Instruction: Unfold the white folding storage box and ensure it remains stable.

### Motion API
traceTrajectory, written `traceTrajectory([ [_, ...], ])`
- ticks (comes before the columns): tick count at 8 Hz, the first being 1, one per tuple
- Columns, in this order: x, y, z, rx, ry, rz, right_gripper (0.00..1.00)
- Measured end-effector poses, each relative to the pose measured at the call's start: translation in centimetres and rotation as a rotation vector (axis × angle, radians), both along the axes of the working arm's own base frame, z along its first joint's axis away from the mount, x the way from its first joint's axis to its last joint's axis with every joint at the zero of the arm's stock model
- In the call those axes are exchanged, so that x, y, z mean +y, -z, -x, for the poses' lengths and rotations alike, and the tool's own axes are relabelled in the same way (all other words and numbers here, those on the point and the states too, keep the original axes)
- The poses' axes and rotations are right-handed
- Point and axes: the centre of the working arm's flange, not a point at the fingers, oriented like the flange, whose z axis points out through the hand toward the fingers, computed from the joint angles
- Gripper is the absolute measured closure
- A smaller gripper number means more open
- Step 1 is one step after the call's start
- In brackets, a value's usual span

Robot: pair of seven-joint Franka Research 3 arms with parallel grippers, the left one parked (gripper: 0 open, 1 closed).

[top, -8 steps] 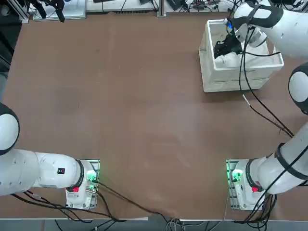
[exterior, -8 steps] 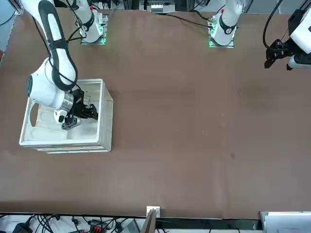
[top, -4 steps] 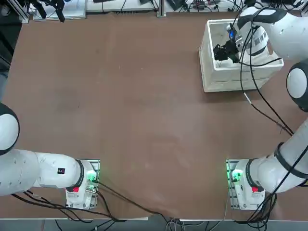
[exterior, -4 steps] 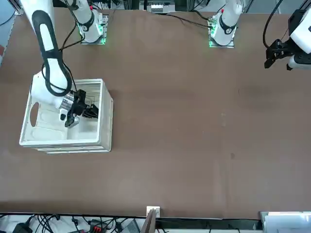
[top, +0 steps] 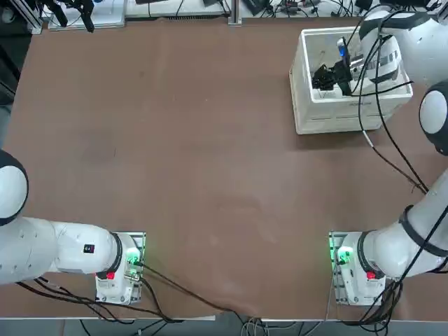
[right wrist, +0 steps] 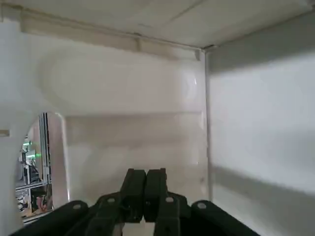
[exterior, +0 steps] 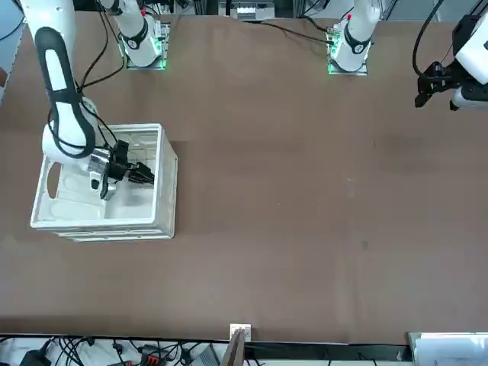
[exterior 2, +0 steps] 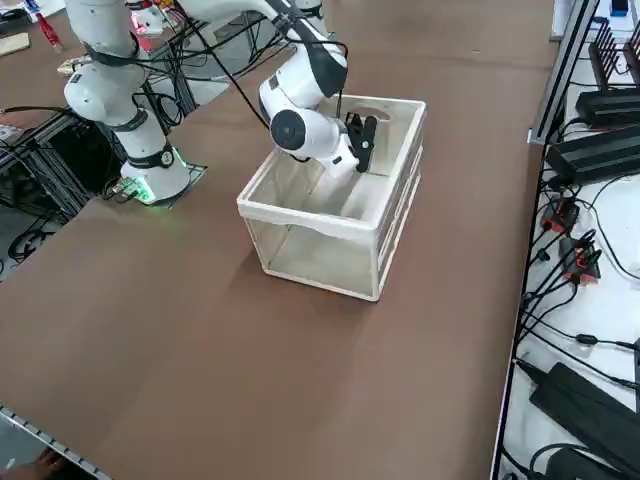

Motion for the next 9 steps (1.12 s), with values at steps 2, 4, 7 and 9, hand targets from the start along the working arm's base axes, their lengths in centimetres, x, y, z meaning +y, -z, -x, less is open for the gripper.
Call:
traceTrajectory([
  [2, -1.2, -1.6, -0.7, -0.031, -0.088, 0.089, 0.98],
  [4, -3.6, -5.5, -2.0, -0.017, -0.195, 0.301, 0.98],
  [7, -5.5, -8.4, -2.4, 0.102, -0.254, 0.665, 0.98],
  [9, -6.4, -7.8, -2.2, 0.193, -0.241, 0.919, 0.98],
])
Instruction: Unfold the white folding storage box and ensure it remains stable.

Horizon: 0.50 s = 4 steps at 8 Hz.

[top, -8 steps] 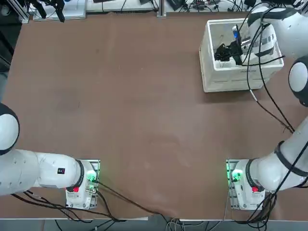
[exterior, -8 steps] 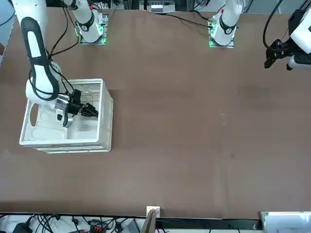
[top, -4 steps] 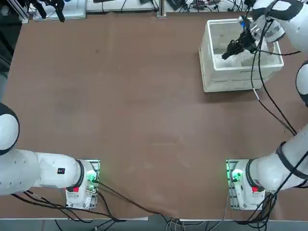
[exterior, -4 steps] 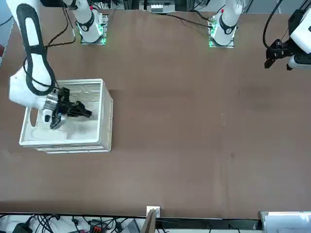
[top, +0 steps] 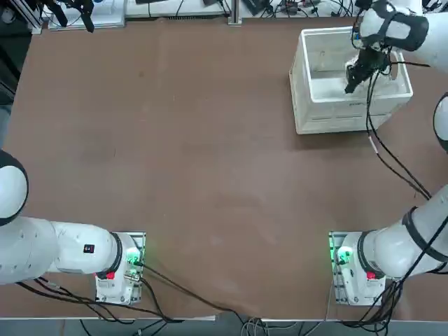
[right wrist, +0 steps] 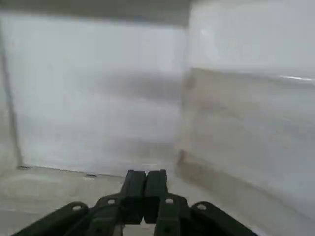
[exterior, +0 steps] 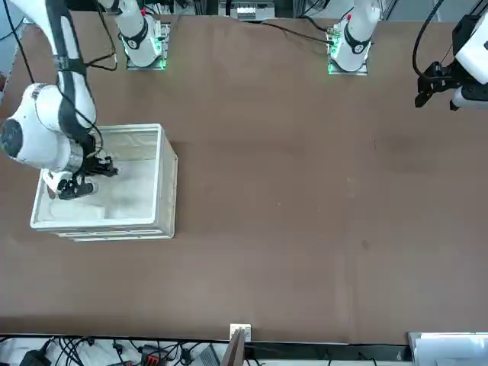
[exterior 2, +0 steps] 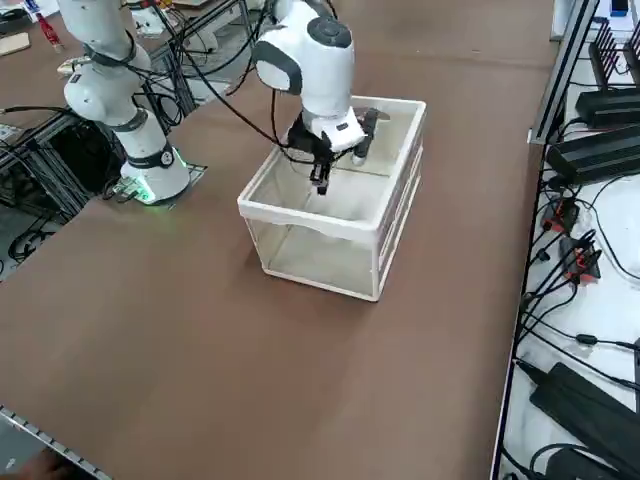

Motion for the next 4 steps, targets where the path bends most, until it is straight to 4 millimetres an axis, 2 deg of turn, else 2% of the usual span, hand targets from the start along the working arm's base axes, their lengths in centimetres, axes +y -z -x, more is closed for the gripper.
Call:
traceTrajectory([
  [2, 0.9, 0.7, -0.1, -0.003, 0.026, 0.226, 0.98],
  [4, 0.3, 2.5, -0.1, -0.002, 0.016, 0.370, 0.98],
])
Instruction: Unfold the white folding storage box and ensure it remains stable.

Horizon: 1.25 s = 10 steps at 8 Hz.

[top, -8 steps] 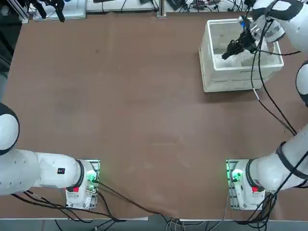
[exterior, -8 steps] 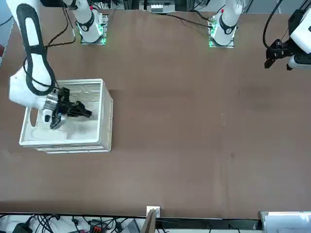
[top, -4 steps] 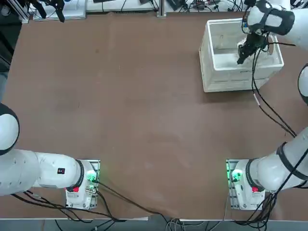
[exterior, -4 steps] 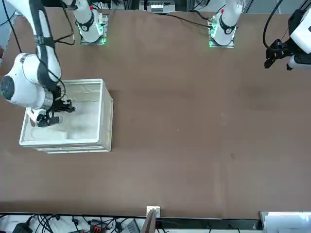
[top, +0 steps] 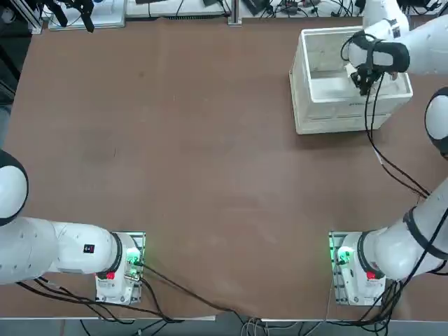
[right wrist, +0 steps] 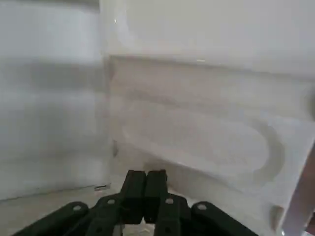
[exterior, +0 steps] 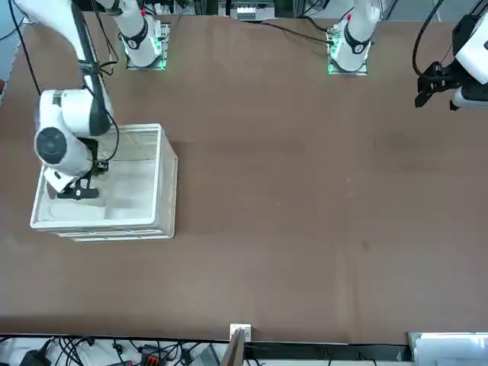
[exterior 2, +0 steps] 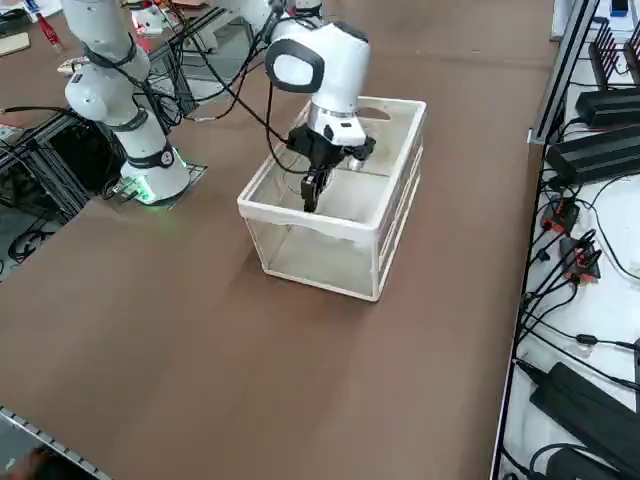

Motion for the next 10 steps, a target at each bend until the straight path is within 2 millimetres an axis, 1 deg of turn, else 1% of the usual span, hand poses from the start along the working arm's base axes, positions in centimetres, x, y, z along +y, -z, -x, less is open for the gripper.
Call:
traceTrajectory([
  [3, -2.6, 3.6, 0.1, 0.018, -0.003, 0.164, 0.98],
  [4, -3.6, 4.2, 0.2, 0.019, -0.004, 0.195, 0.98],
  [5, -4.0, 4.4, 0.2, 0.018, -0.005, 0.199, 0.98],
  [7, -3.9, 4.3, 0.1, 0.012, -0.004, 0.199, 0.98],
  [8, -3.9, 3.5, -0.3, -0.009, 0.005, 0.194, 0.98],
  [9, -3.7, 1.3, -1.3, -0.052, 0.037, 0.157, 0.98],
  [10, -3.0, -2.0, -2.0, -0.089, 0.074, 0.070, 0.98],
])
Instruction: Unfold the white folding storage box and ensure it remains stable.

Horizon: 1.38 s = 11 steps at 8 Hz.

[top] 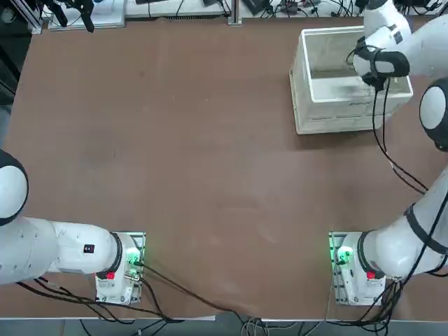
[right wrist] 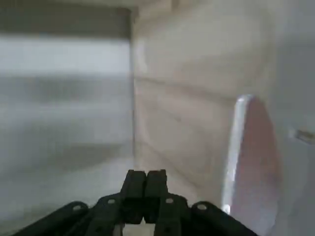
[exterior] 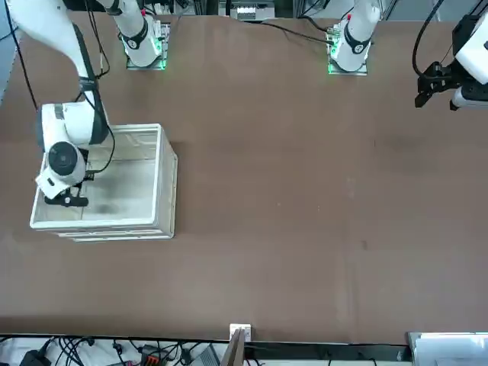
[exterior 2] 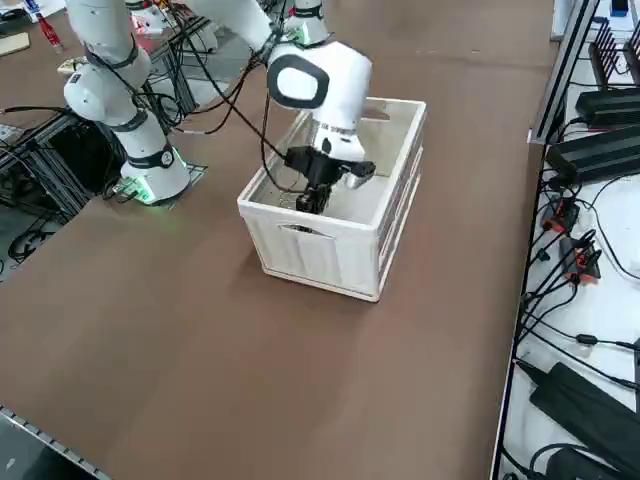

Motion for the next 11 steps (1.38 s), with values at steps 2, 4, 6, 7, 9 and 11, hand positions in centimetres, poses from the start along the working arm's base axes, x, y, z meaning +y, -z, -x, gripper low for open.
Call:
traceTrajectory([
  [2, 1.3, -8.1, -0.6, -0.020, 0.038, -0.195, 0.98],
  [4, 1.8, -15.9, -0.9, -0.036, 0.036, -0.345, 0.98],
  [6, 1.8, -21.7, -0.2, -0.075, 0.027, -0.405, 0.89],
  [7, 1.8, -23.8, 0.6, -0.090, 0.022, -0.416, 0.84],
  [9, 2.0, -27.2, 2.1, -0.099, 0.014, -0.432, 0.46],
  [11, 2.4, -30.8, 2.9, -0.116, 0.005, -0.440, 0.07],
])
